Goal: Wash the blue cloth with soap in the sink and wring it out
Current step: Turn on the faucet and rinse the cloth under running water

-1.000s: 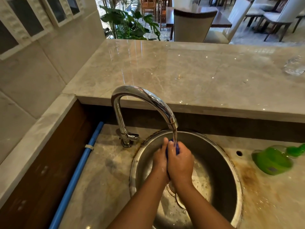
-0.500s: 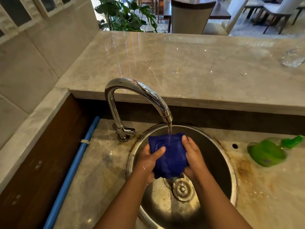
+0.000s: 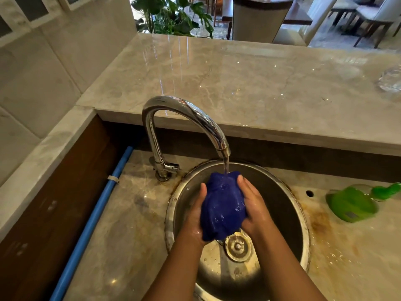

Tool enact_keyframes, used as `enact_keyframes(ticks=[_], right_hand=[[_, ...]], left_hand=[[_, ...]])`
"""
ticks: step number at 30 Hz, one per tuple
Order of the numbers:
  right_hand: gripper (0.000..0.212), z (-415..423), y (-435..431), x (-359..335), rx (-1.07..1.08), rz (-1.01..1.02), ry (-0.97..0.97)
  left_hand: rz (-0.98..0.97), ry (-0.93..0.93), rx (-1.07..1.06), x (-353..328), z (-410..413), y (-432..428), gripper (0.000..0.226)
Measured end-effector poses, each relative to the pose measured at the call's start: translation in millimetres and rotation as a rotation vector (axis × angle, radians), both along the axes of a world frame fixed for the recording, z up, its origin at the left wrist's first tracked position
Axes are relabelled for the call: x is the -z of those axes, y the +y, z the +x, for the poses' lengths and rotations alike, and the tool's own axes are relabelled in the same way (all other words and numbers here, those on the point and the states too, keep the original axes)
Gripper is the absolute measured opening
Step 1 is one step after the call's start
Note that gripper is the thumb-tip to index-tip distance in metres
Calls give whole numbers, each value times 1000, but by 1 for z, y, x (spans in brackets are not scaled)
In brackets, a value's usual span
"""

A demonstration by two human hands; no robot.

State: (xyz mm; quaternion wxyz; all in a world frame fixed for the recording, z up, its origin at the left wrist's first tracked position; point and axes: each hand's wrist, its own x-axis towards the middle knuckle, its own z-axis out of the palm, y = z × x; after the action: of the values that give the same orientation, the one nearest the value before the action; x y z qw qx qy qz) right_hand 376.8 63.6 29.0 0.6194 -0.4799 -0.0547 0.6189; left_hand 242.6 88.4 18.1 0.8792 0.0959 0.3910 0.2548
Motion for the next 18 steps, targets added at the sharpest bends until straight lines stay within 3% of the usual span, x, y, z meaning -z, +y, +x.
enact_keyframes(ticks=[4,8,18], right_hand=[[29,8,2,-3,-39,-26,-241],[19,12,5,-1,-18,-82,-445],[13,12,8,2,-20,-71,-722]], left_hand=[[18,4,83,3,-8,16,70],[87,83,99,-4,-5,25,44],[250,185,0,1,-7,28,37]])
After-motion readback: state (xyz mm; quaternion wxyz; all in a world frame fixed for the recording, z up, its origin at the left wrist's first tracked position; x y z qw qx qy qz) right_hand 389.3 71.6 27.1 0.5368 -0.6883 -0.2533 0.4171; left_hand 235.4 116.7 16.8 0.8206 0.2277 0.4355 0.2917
